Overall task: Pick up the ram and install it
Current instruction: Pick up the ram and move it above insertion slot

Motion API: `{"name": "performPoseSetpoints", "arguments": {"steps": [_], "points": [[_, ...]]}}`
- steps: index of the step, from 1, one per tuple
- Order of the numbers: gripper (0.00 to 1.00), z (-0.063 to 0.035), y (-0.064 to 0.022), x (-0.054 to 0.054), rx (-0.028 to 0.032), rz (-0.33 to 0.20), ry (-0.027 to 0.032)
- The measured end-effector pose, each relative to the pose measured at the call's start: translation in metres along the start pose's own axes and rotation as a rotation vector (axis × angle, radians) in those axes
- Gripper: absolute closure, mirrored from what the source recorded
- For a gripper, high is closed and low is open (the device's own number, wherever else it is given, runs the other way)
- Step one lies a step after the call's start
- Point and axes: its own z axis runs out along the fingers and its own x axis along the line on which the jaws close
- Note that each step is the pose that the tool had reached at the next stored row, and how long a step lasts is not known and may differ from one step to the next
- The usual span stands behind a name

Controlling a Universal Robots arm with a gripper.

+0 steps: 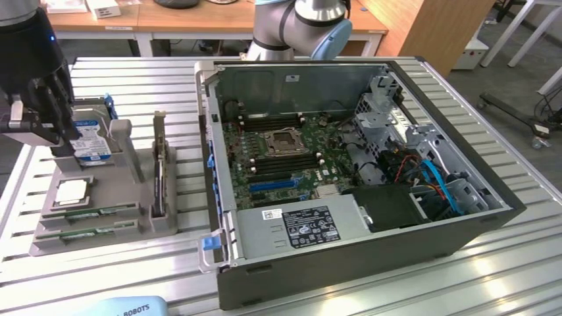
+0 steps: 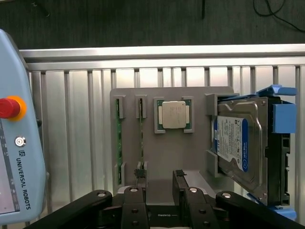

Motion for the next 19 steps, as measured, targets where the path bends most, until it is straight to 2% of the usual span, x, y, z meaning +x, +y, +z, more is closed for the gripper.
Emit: {"name": "performPoseSetpoints", "arguments": {"steps": [10,19], "points": [[0.65,0.0065,-0.0001,0.000,0.0010,-0.023,0.0005],[0.65,0.0165,-0.0004,0.000,0.0008,-0.029,0.0008]]}}
